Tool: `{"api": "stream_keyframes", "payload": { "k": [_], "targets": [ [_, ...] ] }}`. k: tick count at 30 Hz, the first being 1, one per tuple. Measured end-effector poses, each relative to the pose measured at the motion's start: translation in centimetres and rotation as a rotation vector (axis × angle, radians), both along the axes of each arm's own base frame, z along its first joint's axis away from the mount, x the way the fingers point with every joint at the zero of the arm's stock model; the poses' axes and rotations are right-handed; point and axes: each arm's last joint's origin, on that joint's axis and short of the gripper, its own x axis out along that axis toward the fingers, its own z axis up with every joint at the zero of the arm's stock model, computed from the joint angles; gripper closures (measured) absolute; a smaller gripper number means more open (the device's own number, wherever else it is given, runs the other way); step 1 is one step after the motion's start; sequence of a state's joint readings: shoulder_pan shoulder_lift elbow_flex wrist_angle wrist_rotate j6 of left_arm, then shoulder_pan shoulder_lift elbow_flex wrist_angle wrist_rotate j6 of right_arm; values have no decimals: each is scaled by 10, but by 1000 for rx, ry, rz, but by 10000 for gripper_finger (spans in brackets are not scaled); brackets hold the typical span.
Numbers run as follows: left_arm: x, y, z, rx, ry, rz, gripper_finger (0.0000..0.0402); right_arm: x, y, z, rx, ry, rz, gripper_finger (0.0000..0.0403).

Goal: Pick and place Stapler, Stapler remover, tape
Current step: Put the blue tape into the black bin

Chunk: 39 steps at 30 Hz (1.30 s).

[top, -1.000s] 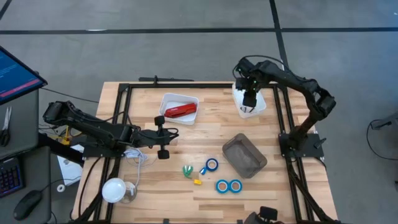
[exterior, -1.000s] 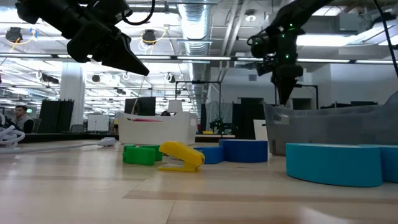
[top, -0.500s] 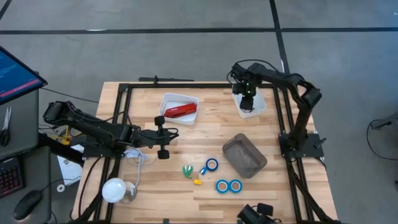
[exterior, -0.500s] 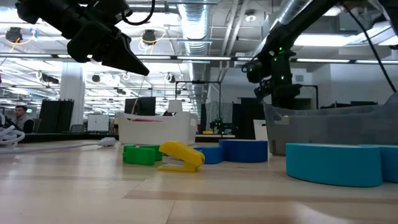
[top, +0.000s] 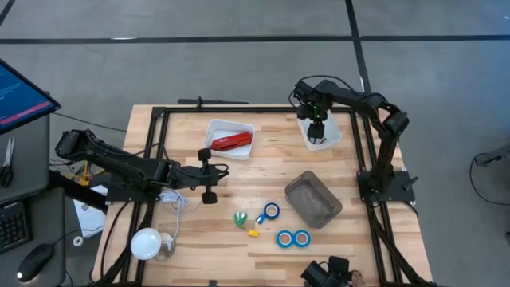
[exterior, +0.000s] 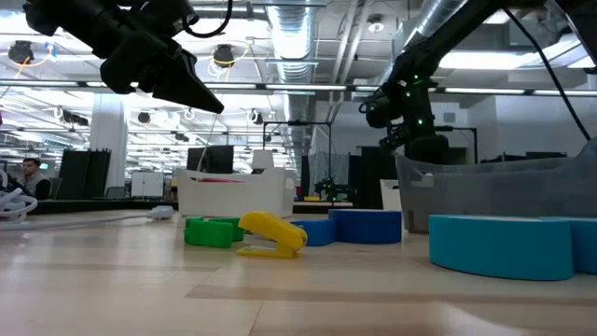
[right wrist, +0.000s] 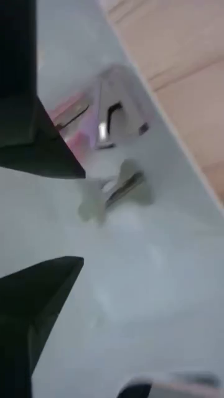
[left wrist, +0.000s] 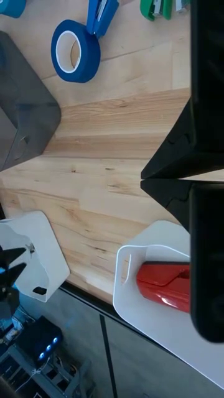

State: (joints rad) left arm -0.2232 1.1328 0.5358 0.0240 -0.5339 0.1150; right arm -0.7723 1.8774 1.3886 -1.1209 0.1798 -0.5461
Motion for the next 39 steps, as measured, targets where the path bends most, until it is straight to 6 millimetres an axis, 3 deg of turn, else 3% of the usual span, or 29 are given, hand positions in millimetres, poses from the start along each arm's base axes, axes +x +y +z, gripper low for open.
{"api": "stream_keyframes", "payload": {
  "k": [8, 14, 19, 24, 39],
  "targets": [
    [0, 0, 0, 0, 0, 0, 400, 17, 7, 50, -35, 8, -14, 198],
    [0, 0, 0, 0, 0, 0, 400, 35, 34, 92, -1, -18, -32, 234],
    [0, 0, 0, 0, 0, 0, 400, 45, 60, 102, 149, -99, -95, 277],
    [0, 0, 0, 0, 0, 0, 400, 54, 102, 109, 256, -151, -22, 317],
    [0, -1, 0, -82, -17, -2, 400, 97, 259, 134, 185, -455, 384, 397]
  ]
}}
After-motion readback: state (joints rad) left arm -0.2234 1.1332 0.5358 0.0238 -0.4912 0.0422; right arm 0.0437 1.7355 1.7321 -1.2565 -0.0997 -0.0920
